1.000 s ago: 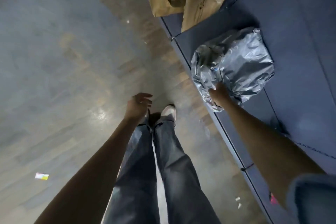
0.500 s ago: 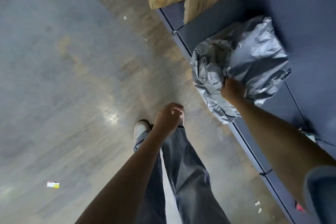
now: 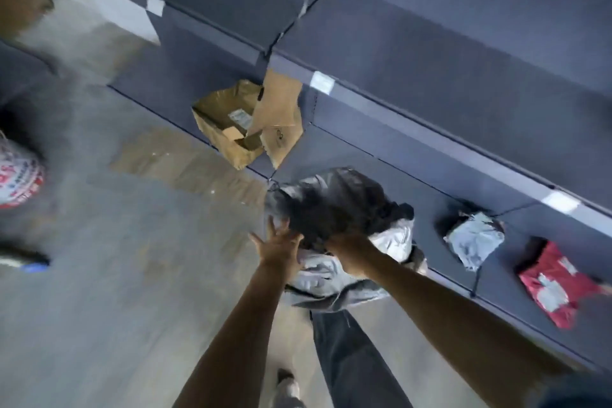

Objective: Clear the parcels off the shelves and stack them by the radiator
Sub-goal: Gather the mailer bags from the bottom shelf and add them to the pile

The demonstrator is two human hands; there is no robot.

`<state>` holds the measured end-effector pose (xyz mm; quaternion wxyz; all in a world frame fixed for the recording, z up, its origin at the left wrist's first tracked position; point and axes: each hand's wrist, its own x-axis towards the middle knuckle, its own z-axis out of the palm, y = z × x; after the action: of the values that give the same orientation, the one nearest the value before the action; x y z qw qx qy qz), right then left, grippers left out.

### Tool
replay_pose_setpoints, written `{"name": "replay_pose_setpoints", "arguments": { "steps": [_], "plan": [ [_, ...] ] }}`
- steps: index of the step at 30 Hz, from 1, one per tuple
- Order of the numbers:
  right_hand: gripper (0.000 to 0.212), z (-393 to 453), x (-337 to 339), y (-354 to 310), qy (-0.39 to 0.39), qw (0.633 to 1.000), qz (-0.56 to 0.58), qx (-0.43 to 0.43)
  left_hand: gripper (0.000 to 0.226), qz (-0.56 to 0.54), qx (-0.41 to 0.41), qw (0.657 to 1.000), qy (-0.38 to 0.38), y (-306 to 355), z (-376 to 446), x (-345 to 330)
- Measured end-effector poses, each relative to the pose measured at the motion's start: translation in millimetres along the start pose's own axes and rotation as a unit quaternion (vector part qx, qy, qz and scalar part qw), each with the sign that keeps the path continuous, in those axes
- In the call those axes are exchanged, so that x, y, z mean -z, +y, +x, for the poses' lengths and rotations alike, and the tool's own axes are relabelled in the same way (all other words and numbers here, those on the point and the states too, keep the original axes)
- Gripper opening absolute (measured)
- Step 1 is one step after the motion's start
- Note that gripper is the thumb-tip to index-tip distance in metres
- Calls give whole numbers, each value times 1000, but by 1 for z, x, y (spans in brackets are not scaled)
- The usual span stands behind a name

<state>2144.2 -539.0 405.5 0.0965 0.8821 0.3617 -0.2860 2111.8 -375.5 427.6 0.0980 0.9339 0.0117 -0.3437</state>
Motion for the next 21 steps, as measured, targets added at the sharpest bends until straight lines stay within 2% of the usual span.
{"name": "replay_pose_setpoints", "arguments": {
  "steps": [2, 4, 7, 12, 17, 19, 21],
  "plan": [
    [45, -68, 9, -23, 29, 999, -11, -11, 63, -14, -10, 1000, -11, 4, -58, 1],
    [45, -135, 14, -35, 52, 998, -7, -37, 78, -21, -45, 998, -28, 15, -108, 5],
    [39, -233, 13, -30, 91, 985, 40, -143, 109, 47, -116, 988, -85, 69, -161, 16],
    [32, -422, -25, -7, 137, 913, 166, -346, 100, 48, -280, 958, -23, 241, -226, 1],
    [34, -627, -112, -20, 184, 811, 257, -493, 91, 102, -473, 872, -72, 440, -312, -70],
    [39, -712, -154, -36, 185, 761, 278, -556, 80, 151, -537, 825, -90, 523, -360, -113],
    [36, -791, -191, -63, 195, 702, 290, -621, 70, 218, -602, 764, -77, 597, -417, -158]
  ]
}}
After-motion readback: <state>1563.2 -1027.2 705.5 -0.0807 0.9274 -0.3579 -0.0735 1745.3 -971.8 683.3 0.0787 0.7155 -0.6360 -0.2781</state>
